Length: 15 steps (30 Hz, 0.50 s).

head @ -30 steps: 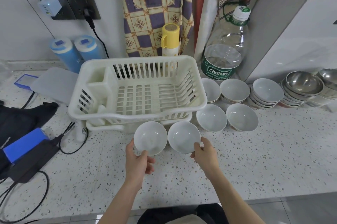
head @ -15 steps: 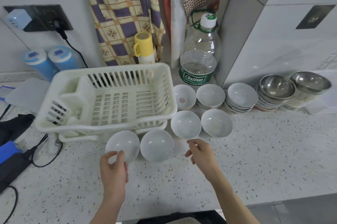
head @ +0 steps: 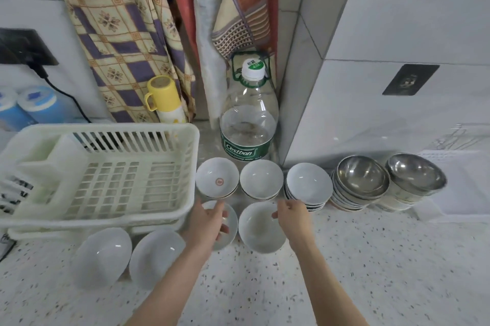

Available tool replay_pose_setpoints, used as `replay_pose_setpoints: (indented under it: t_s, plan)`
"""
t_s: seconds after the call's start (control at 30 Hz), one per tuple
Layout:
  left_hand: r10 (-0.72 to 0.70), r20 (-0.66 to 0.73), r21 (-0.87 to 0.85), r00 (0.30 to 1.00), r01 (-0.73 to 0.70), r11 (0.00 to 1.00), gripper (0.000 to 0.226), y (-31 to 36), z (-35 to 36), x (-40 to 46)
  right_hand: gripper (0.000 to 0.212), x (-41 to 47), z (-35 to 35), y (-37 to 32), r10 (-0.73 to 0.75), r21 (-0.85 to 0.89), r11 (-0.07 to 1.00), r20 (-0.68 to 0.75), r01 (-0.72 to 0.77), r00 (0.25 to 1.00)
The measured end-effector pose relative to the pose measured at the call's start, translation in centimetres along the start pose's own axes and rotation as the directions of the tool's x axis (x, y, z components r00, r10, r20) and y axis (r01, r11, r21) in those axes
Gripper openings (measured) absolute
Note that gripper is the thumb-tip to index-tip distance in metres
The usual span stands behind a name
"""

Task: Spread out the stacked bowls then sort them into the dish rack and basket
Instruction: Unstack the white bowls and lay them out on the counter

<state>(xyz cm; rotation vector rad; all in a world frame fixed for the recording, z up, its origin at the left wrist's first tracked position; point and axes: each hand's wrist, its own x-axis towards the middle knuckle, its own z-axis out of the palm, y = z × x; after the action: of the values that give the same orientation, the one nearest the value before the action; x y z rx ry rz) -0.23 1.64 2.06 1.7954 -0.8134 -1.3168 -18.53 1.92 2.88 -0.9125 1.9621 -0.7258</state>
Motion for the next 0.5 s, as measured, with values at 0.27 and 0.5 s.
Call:
replay_pose_setpoints:
  t_s: [0.27,0.5]
  plan:
    - [-0.128,-0.064,-0.071,0.990,0.124,0.990,0.027,0.2,2.6,3.9,0.045,3.2,3.1,-0.3,0.038,-0.035,0.999,0.011,-0.037,0.999]
    - [-0.150,-0.101,-0.183,0.984,0.130,0.975,0.017,0.3,3.1,5.0,0.034,4.6,4.2,-0.6,0.078,-0.035,0.996,-0.047,-0.079,0.996]
